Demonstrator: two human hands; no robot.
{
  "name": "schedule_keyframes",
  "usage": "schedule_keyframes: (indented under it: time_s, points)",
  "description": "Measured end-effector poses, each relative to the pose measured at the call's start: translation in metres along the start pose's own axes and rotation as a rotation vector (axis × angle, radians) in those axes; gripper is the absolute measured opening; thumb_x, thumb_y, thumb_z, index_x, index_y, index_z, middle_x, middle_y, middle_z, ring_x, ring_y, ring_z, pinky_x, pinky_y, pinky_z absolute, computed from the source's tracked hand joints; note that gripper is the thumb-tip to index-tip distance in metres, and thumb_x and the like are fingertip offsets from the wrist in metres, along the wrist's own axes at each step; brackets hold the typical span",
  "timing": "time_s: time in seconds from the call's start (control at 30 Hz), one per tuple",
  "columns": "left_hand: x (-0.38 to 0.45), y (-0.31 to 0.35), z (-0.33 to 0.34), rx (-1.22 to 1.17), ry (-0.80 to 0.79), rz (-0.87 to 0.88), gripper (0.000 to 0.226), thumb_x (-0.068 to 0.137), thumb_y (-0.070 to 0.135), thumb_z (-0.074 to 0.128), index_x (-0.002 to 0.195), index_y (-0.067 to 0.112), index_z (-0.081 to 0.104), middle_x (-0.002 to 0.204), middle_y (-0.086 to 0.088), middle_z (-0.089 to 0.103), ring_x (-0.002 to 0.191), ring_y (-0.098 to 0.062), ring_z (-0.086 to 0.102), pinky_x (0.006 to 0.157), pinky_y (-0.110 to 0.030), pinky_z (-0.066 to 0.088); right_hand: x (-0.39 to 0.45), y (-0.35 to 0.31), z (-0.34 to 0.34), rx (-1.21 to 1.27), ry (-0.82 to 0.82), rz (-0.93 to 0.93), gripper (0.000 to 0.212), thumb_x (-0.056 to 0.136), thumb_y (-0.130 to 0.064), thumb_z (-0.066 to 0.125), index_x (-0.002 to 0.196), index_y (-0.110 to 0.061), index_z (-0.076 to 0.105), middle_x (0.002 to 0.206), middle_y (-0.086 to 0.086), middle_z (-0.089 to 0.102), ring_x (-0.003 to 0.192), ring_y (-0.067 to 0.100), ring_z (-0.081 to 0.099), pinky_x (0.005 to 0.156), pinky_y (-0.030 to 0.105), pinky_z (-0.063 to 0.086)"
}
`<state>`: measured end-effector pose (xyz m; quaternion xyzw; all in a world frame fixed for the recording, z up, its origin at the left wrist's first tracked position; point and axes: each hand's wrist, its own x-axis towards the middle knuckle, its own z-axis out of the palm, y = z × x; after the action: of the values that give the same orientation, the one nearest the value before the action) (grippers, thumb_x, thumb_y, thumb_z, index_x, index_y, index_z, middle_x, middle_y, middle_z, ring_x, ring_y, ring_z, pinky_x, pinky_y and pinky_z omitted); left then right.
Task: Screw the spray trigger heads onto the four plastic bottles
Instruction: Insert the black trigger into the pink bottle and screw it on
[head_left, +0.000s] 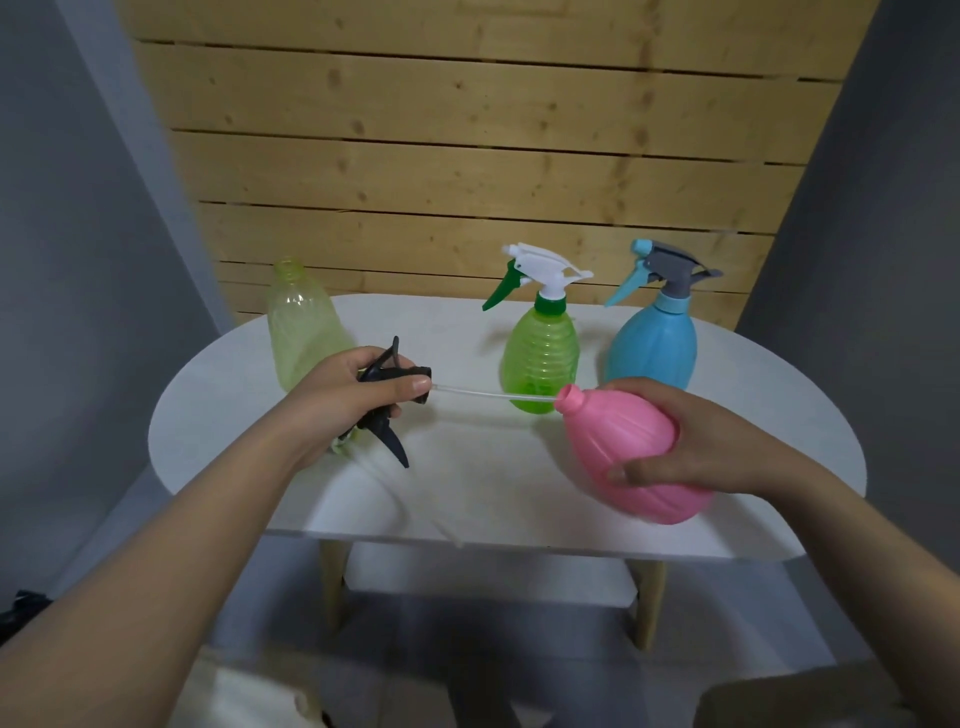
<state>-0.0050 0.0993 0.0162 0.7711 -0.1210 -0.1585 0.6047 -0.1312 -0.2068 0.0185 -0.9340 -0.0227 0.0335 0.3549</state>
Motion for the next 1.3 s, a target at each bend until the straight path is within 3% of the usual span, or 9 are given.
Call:
schedule_keyframes:
  time_s: [0.2,0.33,0.5,0.67,0.8,0.93,1.03,1.2,1.3]
  points:
    - [-0.003,0.003,0.008,0.081,-0.026,0.049,0.026,0.073,0.024,0.076,0.094,0.014,0.065,0.062,0.012,0.070,0.051,-0.002,0.057,0.043,-0.011,0.041,0.003,-0.009,0.004,-0.051,0.002,-0.053,0.068,0.060,-0.036,0.083,0.109,-0.058,0.043,0.105,-0.029,0.053,0.098,-0.017,0.048,0.062,0.005,0.045]
    - [-0.004,0.004,0.021,0.079,-0.099,0.086,0.020,0.070,0.021,0.079,0.085,0.018,0.066,0.061,0.010,0.069,0.052,-0.003,0.057,0.048,-0.013,0.045,0.007,-0.012,0.009,-0.103,-0.030,-0.052,0.074,0.058,-0.041,0.082,0.120,-0.053,0.042,0.106,-0.030,0.052,0.097,-0.007,0.052,0.066,0.009,0.042]
    - [-0.002,0.006,0.038,0.092,-0.175,0.115,0.022,0.067,0.020,0.080,0.083,0.019,0.065,0.064,0.007,0.071,0.052,-0.005,0.057,0.048,-0.014,0.045,0.015,-0.015,0.017,-0.110,-0.025,-0.056,0.073,0.057,-0.042,0.083,0.121,-0.039,0.048,0.114,-0.013,0.058,0.100,0.009,0.056,0.077,0.020,0.049]
    - [-0.001,0.008,0.050,0.128,-0.255,0.146,0.024,0.059,0.032,0.084,0.078,0.023,0.072,0.064,0.006,0.070,0.056,-0.006,0.062,0.052,-0.015,0.048,0.021,-0.020,0.021,-0.100,-0.040,-0.076,0.072,0.057,-0.042,0.081,0.122,-0.042,0.049,0.110,-0.021,0.057,0.096,-0.001,0.055,0.072,0.011,0.043]
    - [-0.001,0.009,0.056,0.209,-0.294,0.138,0.021,0.066,0.024,0.082,0.084,0.018,0.074,0.058,0.007,0.070,0.052,-0.001,0.060,0.045,-0.009,0.041,0.021,-0.019,0.019,-0.082,-0.086,-0.067,0.073,0.056,-0.046,0.080,0.122,-0.045,0.050,0.113,-0.023,0.056,0.099,-0.002,0.055,0.075,0.012,0.043]
    - [0.000,0.011,0.055,0.229,-0.353,0.130,0.024,0.067,0.020,0.081,0.090,0.016,0.072,0.078,-0.003,0.075,0.060,-0.005,0.065,0.055,-0.016,0.049,0.021,-0.024,0.018,-0.030,-0.132,-0.060,0.069,0.048,-0.057,0.073,0.113,-0.053,0.050,0.109,-0.029,0.058,0.099,-0.005,0.056,0.074,0.012,0.044]
    - [0.001,0.011,0.055,0.221,-0.374,0.118,0.024,0.067,0.020,0.081,0.089,0.018,0.071,0.087,-0.004,0.075,0.073,-0.013,0.067,0.063,-0.021,0.054,0.021,-0.024,0.016,0.023,-0.182,-0.045,0.066,0.050,-0.055,0.075,0.114,-0.049,0.056,0.108,-0.024,0.063,0.098,-0.001,0.060,0.079,0.020,0.050]
    - [0.000,0.010,0.054,0.215,-0.412,0.078,0.017,0.071,0.018,0.078,0.083,0.021,0.067,0.066,0.011,0.069,0.053,-0.003,0.056,0.049,-0.018,0.045,0.022,-0.025,0.015,0.118,-0.277,-0.031,0.065,0.058,-0.052,0.076,0.120,-0.045,0.057,0.114,-0.019,0.065,0.102,0.003,0.062,0.087,0.026,0.052]
    - [0.000,0.008,0.052,0.181,-0.344,0.078,0.011,0.073,0.016,0.076,0.078,0.022,0.068,0.055,0.012,0.065,0.046,-0.002,0.051,0.046,-0.016,0.043,0.023,-0.023,0.015,0.158,-0.197,-0.027,0.071,0.061,-0.056,0.077,0.126,-0.045,0.051,0.119,-0.018,0.060,0.104,0.002,0.059,0.089,0.025,0.050]
